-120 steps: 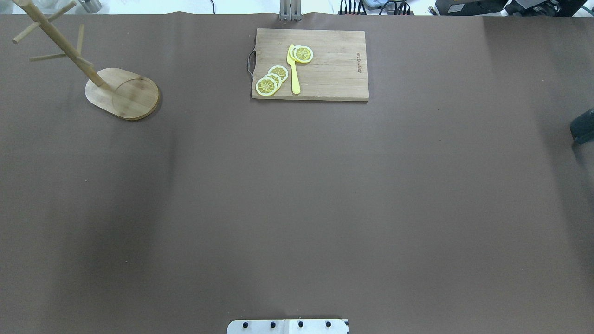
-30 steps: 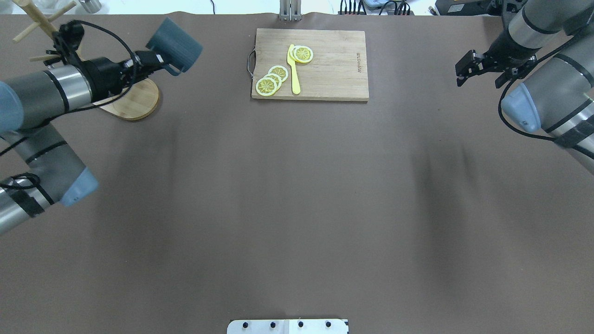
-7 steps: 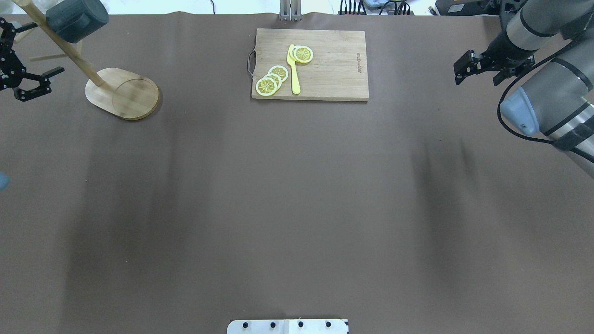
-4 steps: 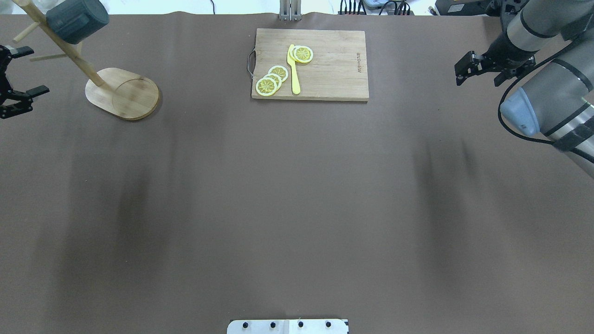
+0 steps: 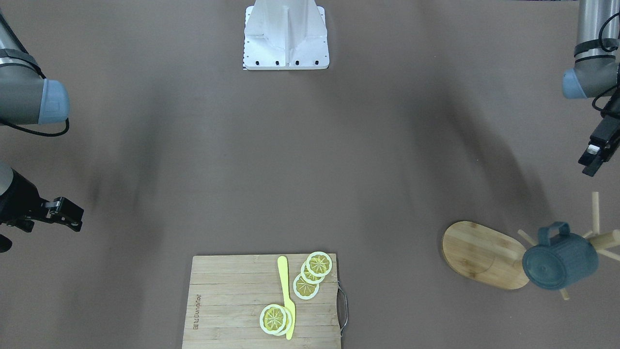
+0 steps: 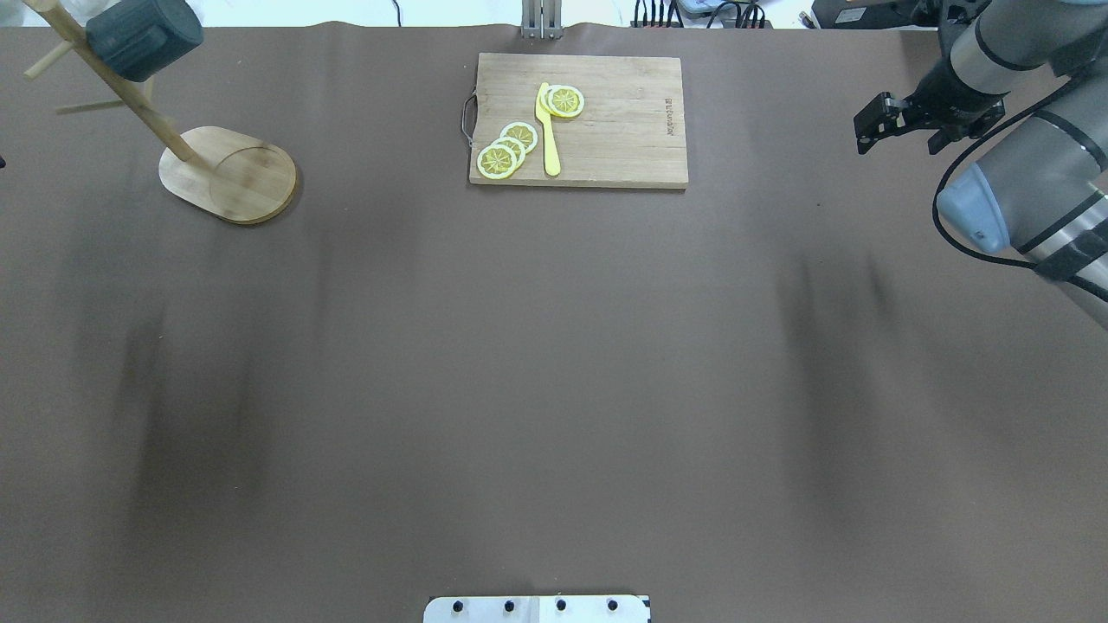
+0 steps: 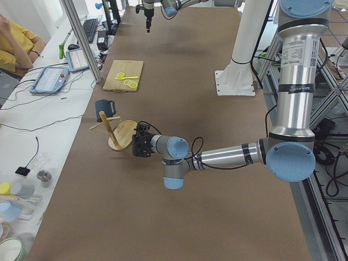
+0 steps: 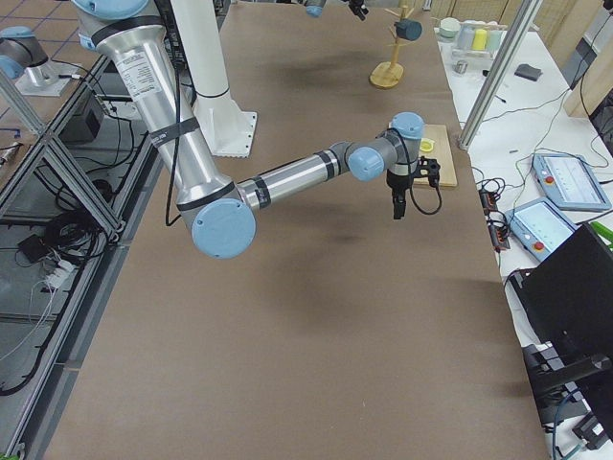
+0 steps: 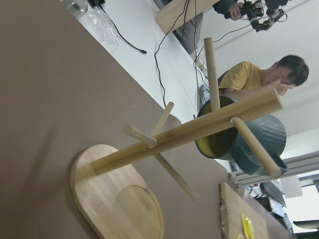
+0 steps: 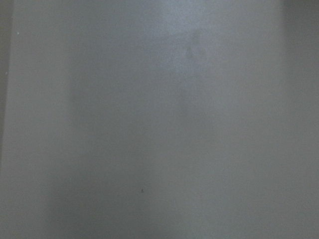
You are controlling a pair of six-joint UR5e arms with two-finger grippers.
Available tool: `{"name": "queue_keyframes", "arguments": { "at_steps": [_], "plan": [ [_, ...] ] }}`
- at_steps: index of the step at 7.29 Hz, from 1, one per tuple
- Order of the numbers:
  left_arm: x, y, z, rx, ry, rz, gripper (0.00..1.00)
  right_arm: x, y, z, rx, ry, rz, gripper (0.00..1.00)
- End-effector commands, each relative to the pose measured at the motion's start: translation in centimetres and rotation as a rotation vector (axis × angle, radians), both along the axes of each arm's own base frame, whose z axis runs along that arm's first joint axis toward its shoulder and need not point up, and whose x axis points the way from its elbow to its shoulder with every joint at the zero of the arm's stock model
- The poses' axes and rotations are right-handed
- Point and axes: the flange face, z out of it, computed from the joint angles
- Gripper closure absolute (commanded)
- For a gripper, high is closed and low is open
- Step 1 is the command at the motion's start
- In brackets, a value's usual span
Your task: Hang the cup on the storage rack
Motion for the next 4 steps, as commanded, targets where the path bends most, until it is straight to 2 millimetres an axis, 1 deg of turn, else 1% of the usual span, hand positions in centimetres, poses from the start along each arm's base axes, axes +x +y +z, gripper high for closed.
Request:
{"name": "queue_keyframes", "arguments": {
  "at_steps": [1,2,3,4],
  "plan": [
    [-3.3,-2.2,2.7,0.117,-0.441,0.026,0.02,3.6,-1.1,0.4,0.032,0.013,0.034,0.0],
    [-5.2,-3.4,3.4,0.157,-0.612,0.045,0.02,6.0,-0.9,2.1,0.061,0.033,0.003,0.0],
    [-6.3,-3.4,5.0,0.21,-0.824,0.058,0.02,7.5,-0.4,3.9,0.069,0.051,-0.02,0.0],
    [-6.8,-3.5,6.1,0.247,-0.985,0.115,0.02,9.6,0.2,5.9,0.066,0.066,-0.024,0.0]
  ]
}}
